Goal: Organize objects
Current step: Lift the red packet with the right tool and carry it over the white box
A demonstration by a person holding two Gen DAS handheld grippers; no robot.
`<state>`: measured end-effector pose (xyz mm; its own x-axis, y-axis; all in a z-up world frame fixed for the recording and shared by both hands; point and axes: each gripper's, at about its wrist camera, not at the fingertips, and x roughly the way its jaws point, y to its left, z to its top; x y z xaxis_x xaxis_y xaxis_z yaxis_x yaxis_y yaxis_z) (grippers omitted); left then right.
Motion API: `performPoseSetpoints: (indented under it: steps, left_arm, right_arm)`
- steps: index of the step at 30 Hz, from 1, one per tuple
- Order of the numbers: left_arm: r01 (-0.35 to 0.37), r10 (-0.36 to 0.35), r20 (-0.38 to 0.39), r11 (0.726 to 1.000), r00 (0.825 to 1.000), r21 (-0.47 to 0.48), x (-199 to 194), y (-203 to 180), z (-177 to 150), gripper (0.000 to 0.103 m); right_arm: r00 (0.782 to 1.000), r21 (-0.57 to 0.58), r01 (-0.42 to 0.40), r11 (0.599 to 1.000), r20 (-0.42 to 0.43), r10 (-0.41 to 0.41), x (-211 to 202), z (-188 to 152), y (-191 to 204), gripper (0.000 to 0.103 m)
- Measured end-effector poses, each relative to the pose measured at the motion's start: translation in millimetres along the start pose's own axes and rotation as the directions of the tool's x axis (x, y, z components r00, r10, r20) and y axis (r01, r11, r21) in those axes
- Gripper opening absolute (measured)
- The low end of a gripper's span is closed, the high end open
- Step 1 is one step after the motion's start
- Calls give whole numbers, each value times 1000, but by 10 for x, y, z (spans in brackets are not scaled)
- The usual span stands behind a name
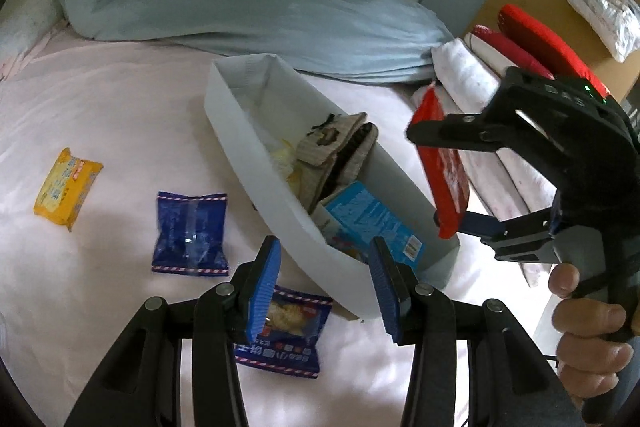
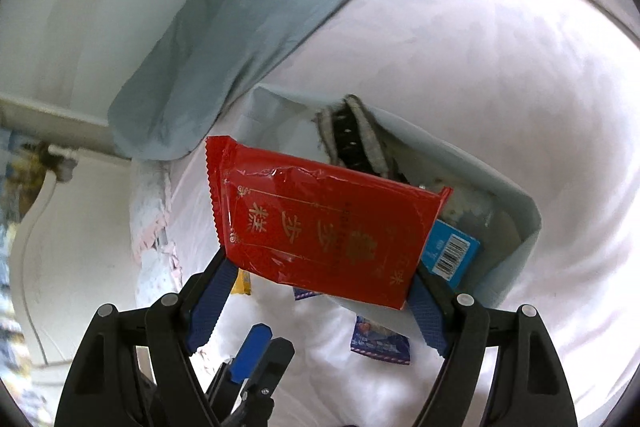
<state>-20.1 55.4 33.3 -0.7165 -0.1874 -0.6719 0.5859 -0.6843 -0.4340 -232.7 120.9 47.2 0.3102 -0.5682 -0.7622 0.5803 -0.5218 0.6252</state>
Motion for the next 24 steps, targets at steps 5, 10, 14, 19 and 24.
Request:
performPoseSetpoints:
  steps: [5, 10, 14, 19, 24]
  left_arm:
    - [-14, 14, -13, 1000, 1000, 10, 63, -71, -14, 44]
    - [-26, 26, -15, 1000, 1000, -5, 69, -46, -18, 44]
    - [-48, 47, -8, 999, 999, -18, 51, -6, -13, 44]
    - [-50, 50, -12, 998, 999, -27, 51, 5, -16, 44]
    - [-35, 34, -7, 998, 999, -52, 15, 46, -2, 44]
  right_arm:
    - [997, 35, 71, 997, 20, -72, -32, 33, -91, 81]
    - [991, 86, 137, 987, -4, -137, -51, 74, -226, 82]
    - [974, 48, 224, 973, 32, -226, -166, 91, -238, 82]
    - [933, -52, 354, 934, 89, -349, -173, 74, -33, 82]
    - [931, -136, 363, 922, 28, -363, 13, 32, 66, 82]
